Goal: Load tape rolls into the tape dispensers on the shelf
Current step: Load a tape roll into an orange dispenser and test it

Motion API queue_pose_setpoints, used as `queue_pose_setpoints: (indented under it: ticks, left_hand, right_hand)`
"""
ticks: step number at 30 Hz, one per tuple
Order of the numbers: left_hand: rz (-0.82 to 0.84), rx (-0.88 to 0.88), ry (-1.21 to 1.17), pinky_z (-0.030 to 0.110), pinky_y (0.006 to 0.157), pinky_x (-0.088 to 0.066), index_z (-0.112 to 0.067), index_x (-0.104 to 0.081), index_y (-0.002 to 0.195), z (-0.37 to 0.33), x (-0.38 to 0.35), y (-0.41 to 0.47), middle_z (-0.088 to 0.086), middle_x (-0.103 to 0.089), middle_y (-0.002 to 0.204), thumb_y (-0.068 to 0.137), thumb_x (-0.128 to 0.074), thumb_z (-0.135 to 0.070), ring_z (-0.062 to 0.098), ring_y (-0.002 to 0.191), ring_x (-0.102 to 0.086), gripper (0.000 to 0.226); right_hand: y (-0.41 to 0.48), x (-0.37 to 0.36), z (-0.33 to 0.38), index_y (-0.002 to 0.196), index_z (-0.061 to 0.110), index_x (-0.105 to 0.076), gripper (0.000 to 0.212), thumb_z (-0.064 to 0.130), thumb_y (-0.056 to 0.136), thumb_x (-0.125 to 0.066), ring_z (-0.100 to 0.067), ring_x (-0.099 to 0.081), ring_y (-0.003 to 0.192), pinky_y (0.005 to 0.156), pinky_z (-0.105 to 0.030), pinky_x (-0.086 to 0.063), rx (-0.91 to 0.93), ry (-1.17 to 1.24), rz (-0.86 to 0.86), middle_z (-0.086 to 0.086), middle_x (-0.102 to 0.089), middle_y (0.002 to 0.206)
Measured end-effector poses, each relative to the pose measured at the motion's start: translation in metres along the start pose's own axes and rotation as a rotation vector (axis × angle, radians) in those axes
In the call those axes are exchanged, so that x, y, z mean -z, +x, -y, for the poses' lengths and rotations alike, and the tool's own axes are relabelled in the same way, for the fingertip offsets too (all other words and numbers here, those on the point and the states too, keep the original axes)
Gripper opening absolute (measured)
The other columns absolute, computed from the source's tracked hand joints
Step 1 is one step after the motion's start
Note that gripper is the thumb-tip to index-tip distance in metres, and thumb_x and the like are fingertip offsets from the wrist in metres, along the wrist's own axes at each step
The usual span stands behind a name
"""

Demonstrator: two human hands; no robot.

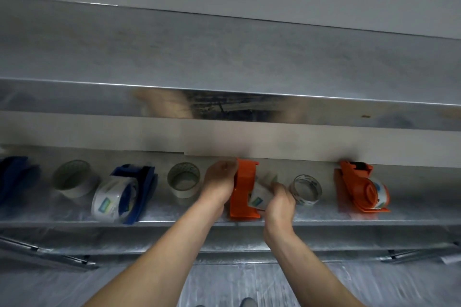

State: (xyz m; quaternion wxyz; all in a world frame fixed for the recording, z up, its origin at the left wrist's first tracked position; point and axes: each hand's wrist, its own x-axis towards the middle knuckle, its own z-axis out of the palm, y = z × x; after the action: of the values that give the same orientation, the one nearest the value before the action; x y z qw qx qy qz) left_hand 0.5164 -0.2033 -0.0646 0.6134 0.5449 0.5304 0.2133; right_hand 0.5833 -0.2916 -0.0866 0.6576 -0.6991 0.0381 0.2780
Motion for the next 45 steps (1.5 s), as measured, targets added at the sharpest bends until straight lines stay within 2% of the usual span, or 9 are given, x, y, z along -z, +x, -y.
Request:
queue_pose_setpoints:
  ticks: [5, 9, 11, 15, 20, 30, 35, 40, 45]
  left_hand:
    - [0.001, -0.016, 0.039, 0.053, 0.08, -0.055, -0.017, -0.065, 0.073, 0.004, 0.001, 0.006, 0.008, -0.067, 0.076, 0.097, -0.049, -0.025, 0.027, 0.075, -0.063, 0.029]
    - [0.075, -0.002, 0.037, 0.054, 0.082, -0.057, -0.017, -0.072, 0.077, 0.006, -0.002, 0.006, 0.009, -0.074, 0.081, 0.097, -0.047, -0.013, 0.028, 0.077, -0.07, 0.033]
    - [0.081, -0.006, 0.031, 0.051, 0.084, -0.057, -0.015, -0.074, 0.08, 0.004, -0.002, 0.006, 0.007, -0.075, 0.084, 0.097, -0.045, -0.011, 0.026, 0.081, -0.072, 0.034]
    - [0.092, 0.053, -0.037, 0.049, 0.086, -0.057, -0.013, -0.071, 0.082, 0.004, -0.003, 0.007, 0.01, -0.075, 0.084, 0.101, -0.044, -0.028, 0.028, 0.081, -0.072, 0.036]
    - [0.12, 0.073, -0.045, 0.044, 0.088, -0.056, -0.016, -0.071, 0.085, 0.002, -0.006, 0.008, 0.007, -0.075, 0.088, 0.097, -0.049, -0.047, 0.025, 0.084, -0.072, 0.04]
    - [0.159, 0.104, 0.11, 0.045, 0.082, -0.059, -0.011, -0.071, 0.084, 0.015, -0.007, 0.014, 0.013, -0.075, 0.085, 0.094, -0.059, -0.034, 0.03, 0.081, -0.072, 0.028]
    - [0.218, 0.166, 0.119, 0.032, 0.073, -0.058, -0.015, -0.07, 0.095, 0.029, -0.006, 0.016, 0.008, -0.076, 0.089, 0.095, -0.056, -0.039, 0.022, 0.079, -0.073, 0.028]
    - [0.162, 0.169, 0.139, 0.038, 0.082, -0.059, -0.013, -0.07, 0.09, 0.032, -0.011, 0.019, 0.008, -0.076, 0.087, 0.095, -0.053, -0.049, 0.023, 0.079, -0.073, 0.04]
    - [0.067, 0.221, 0.224, 0.039, 0.082, -0.059, -0.008, -0.069, 0.091, 0.027, -0.018, 0.02, 0.012, -0.075, 0.084, 0.092, -0.044, -0.065, 0.026, 0.078, -0.072, 0.061]
  right_hand:
    - [-0.001, -0.004, 0.003, 0.082, 0.024, -0.072, 0.025, 0.026, 0.088, -0.048, -0.033, -0.068, 0.091, 0.089, -0.056, -0.055, 0.068, -0.068, 0.066, -0.005, -0.074, 0.083]
    - [-0.003, -0.015, 0.012, 0.088, 0.024, -0.075, 0.028, 0.02, 0.094, -0.049, -0.017, -0.068, 0.083, 0.074, -0.032, -0.052, 0.161, -0.209, 0.197, 0.004, -0.076, 0.083]
    - [-0.004, -0.019, 0.012, 0.092, 0.028, -0.075, 0.028, 0.022, 0.095, -0.048, -0.014, -0.068, 0.087, 0.074, -0.03, -0.051, 0.184, -0.262, 0.221, 0.007, -0.076, 0.086]
    - [0.001, -0.017, 0.006, 0.091, 0.034, -0.074, 0.032, 0.032, 0.097, -0.043, -0.012, -0.068, 0.089, 0.085, -0.041, -0.055, 0.167, -0.321, 0.218, 0.011, -0.075, 0.087]
    - [0.006, -0.014, 0.008, 0.074, 0.04, -0.073, 0.046, 0.027, 0.102, -0.039, -0.001, -0.067, 0.085, 0.08, -0.029, -0.052, 0.152, -0.262, 0.224, 0.024, -0.073, 0.076]
    - [0.024, 0.0, -0.005, 0.075, 0.005, -0.069, 0.027, 0.015, 0.091, -0.05, -0.023, -0.061, 0.069, 0.062, -0.033, -0.043, 0.135, -0.352, 0.258, -0.006, -0.07, 0.07]
    - [0.028, 0.012, -0.02, 0.072, 0.004, -0.07, 0.031, 0.021, 0.092, -0.054, -0.031, -0.064, 0.071, 0.066, -0.04, -0.046, 0.009, -0.33, 0.308, -0.015, -0.07, 0.071]
    - [0.034, 0.01, -0.015, 0.078, 0.003, -0.074, 0.043, 0.044, 0.08, -0.062, -0.044, -0.07, 0.083, 0.077, -0.056, -0.054, -0.041, -0.352, 0.348, -0.022, -0.074, 0.08]
    - [0.041, 0.008, -0.009, 0.08, -0.005, -0.071, 0.054, 0.046, 0.093, -0.056, -0.034, -0.071, 0.069, 0.064, -0.044, -0.052, -0.092, -0.422, 0.366, -0.025, -0.073, 0.077]
